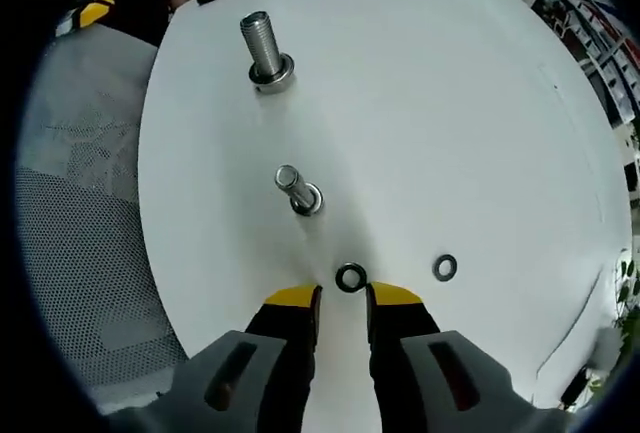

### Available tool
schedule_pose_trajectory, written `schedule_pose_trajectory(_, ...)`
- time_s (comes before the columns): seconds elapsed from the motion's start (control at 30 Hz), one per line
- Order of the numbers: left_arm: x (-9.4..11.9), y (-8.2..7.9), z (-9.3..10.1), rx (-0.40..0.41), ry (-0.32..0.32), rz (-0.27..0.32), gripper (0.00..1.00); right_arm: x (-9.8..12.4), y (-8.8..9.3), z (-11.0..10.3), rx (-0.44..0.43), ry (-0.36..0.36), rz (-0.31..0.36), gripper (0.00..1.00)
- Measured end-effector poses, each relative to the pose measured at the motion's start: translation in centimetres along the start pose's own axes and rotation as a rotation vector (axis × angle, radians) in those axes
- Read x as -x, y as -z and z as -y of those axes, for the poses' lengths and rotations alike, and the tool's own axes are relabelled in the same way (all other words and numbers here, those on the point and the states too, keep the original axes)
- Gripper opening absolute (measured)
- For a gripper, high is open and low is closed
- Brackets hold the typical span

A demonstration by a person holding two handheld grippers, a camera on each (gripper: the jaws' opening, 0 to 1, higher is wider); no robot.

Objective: Place the washer onto the threaded stud by aligning its center hole with the stud, sliding it down to the base, and recovering from edge contact or off-axis alignment until the washer reaches the visible bottom stop.

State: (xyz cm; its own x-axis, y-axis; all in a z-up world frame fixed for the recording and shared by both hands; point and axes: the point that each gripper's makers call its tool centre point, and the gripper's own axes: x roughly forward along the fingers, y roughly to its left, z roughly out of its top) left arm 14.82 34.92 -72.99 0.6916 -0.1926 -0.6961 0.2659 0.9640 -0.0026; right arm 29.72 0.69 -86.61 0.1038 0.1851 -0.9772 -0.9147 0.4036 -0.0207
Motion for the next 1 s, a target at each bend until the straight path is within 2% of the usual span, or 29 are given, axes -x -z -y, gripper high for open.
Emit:
schedule_pose_trajectory(0.1, 0.0, -0.02, -0.02, 0.002, 0.0, 0.001, 0.01, -0.03, -0.18, 0.25, -0.037, -0.003, 0.028, 0.21)
schedule_pose_trajectory(0.2, -0.02, 0.01, -0.04, 0.002, 0.0, -0.002, 0.01, -0.27, -0.79, 0.62, -0.102, 0.002, 0.085, 0.21)
schedule_pose_trajectory(0.4, 0.01, 0.02, -0.05, 0.001, -0.001, 0.0, 0.01, -0.28, -0.57, 0.46, -0.029, 0.002, 0.07, 0.21)
schedule_pose_trajectory(0.63, -0.08, 0.06, -0.05, -0.001, 0.002, -0.008, 0.01, -0.23, -0.58, 0.44, -0.029, -0.005, 0.079, 0.2)
schedule_pose_trajectory(0.73, -0.05, 0.07, -0.07, 0.001, 0.001, -0.007, 0.01, -0.26, -0.63, 0.29, 0.022, -0.002, 0.061, 0.2)
schedule_pose_trajectory(0.83, -0.04, 0.05, -0.11, 0.004, -0.002, -0.005, 0.01, -0.39, -0.72, 0.55, 0.032, 0.001, 0.064, 0.16)
schedule_pose_trajectory(1.0, -0.11, 0.04, -0.18, 0.005, -0.001, -0.008, 0.01, -0.43, -0.78, 0.56, 0.016, 0.008, 0.066, 0.16)
